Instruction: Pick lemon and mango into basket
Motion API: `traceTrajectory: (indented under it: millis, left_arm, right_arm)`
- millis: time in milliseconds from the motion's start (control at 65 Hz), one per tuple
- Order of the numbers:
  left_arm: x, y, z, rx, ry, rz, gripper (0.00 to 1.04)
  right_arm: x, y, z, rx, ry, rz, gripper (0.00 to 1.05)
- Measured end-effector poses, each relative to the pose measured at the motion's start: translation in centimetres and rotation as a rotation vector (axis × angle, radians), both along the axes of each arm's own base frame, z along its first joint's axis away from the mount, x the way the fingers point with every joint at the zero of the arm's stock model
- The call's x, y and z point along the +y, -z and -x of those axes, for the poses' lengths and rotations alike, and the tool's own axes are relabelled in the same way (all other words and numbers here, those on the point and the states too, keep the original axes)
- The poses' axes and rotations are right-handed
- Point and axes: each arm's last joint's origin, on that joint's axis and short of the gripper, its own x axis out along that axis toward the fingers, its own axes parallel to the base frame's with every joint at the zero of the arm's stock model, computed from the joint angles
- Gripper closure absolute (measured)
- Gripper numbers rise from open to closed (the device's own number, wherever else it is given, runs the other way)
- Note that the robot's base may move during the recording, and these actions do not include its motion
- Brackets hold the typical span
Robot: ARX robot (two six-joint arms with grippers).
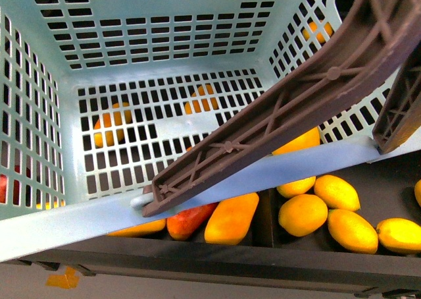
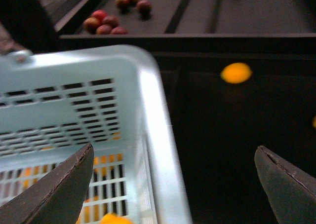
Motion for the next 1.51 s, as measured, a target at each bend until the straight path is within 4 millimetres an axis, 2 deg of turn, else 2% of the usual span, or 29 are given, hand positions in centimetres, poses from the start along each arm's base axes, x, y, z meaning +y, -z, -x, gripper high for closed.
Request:
traceTrajectory:
  millis: [169,215,323,338,446,707,984,1107,1399,1507]
  left_arm:
    - [-0.1,0.0,0.0,0.003,0.008,0.004,1.01]
    - [-0.1,0.0,0.1,0.004,0.011,0.005,1.01]
    - [-0.1,0.0,0.0,0.005,0.009,0.006,1.01]
    - [-0.1,0.0,0.0,0.004,0.008,0.005,1.01]
    - [0.0,0.0,0.0,0.000,0.000,0.000,1.01]
    - [0.0,0.0,0.0,0.002,0.003,0.002,1.01]
    - [0.0,0.0,0.0,0.002,0.003,0.002,1.01]
    - [0.0,0.0,0.0,0.002,0.002,0.002,1.01]
    - [0.0,0.0,0.0,0.003,0.005,0.003,1.01]
    - [0.0,0.0,0.0,0.003,0.005,0.003,1.01]
  right_arm:
    - [-0.1,0.0,0.1,-0.005,0.003,0.004,0.09]
    - [-0.3,0.2,0.4,-0.086,0.067,0.028,0.17]
    - [-1.0,1.0,1.8,-0.185,0.094,0.045,0.32]
    - [-1.3,1.3,2.3,-0.195,0.093,0.049,0.37]
    - [-2.4,2.2,4.5,-0.201,0.103,0.061,0.58]
    - [-3.8,3.8,8.0,-0.198,0.098,0.075,1.03]
    - [-5.4,4.9,10.7,-0.194,0.101,0.074,1.03]
    - [-5.5,5.2,11.8,-0.195,0.102,0.075,1.03]
    - [-5.5,5.1,12.1,-0.205,0.104,0.074,0.53]
    - [-5.5,5.1,12.1,-0.205,0.104,0.074,0.29]
